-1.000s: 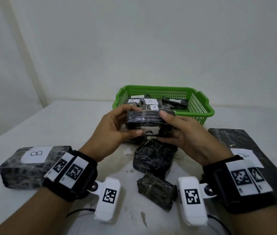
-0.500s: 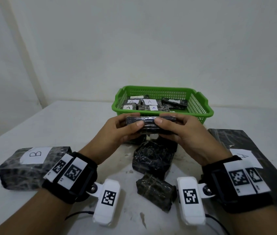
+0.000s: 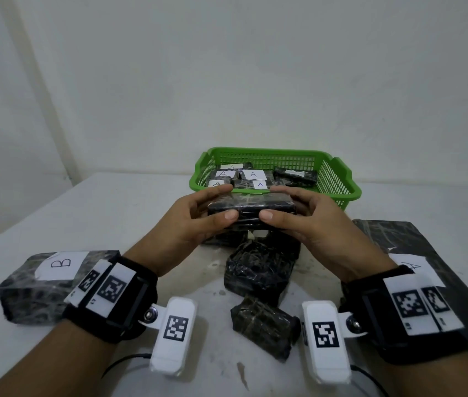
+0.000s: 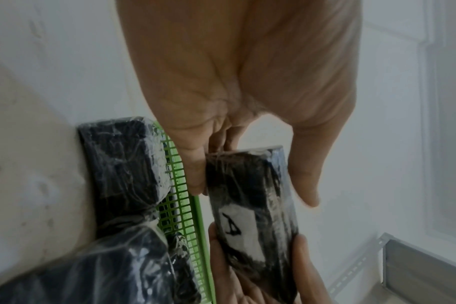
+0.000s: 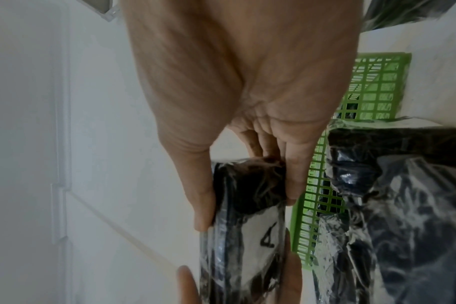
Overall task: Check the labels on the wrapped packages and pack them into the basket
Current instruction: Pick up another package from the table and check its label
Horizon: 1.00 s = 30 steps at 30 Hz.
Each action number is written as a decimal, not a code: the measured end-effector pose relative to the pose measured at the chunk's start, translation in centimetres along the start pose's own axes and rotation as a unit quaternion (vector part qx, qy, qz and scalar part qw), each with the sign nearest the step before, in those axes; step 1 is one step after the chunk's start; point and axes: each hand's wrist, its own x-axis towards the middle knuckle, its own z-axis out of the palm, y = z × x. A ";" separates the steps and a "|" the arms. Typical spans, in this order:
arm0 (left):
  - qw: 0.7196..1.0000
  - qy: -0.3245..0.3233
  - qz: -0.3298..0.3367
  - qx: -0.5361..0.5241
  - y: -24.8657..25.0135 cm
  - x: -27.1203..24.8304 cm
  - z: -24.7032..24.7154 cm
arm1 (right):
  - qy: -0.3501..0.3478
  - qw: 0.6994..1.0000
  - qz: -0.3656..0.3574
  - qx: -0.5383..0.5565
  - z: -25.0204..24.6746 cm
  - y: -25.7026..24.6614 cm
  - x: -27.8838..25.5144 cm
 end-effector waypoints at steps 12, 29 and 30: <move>0.998 -0.034 0.033 0.030 -0.2 0.1 0.1 | -0.010 0.992 0.074 0.100 -0.1 -0.2 0.1; 0.999 0.030 0.004 0.010 -0.6 0.2 1.0 | -0.001 0.998 0.060 -0.010 0.1 0.6 0.2; 1.000 0.021 0.001 0.012 -0.6 0.2 1.0 | 0.003 0.998 0.056 -0.028 0.0 0.6 0.2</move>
